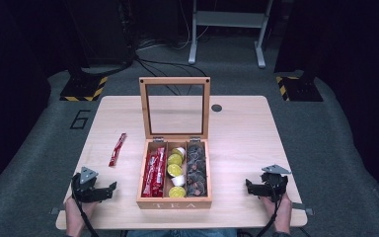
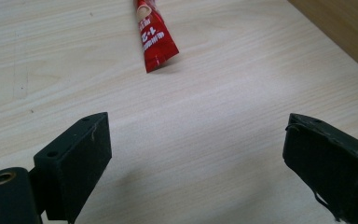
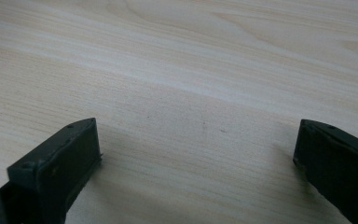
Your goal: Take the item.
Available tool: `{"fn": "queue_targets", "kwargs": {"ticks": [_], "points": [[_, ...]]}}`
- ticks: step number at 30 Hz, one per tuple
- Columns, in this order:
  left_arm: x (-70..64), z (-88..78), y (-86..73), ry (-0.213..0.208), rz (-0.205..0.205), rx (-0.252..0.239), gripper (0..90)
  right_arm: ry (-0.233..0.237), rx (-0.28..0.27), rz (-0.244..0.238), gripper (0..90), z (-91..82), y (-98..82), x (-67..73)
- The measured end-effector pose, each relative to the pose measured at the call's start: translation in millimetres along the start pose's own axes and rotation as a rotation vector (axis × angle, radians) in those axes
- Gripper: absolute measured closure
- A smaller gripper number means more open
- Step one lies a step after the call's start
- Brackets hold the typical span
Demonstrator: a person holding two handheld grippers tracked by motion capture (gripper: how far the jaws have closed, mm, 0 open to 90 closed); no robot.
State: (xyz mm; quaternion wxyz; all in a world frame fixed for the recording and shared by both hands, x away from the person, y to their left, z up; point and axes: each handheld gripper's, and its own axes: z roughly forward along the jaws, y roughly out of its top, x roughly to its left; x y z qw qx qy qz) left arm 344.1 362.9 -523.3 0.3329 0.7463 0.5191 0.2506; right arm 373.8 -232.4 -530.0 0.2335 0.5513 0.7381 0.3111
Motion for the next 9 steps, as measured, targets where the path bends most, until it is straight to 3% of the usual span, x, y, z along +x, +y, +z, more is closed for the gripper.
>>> {"fn": "queue_targets", "kwargs": {"ticks": [8,9], "points": [[-0.2,5.4,-5.9,0.01,-0.003,0.015,5.1,0.001,-0.002,-0.004,0.0,0.1,0.0,-0.2],[-0.2,5.2,-5.3,0.009,0.004,0.035,4.1,0.0,-0.002,-0.003,0.0,0.2,0.0,-0.1]]}}
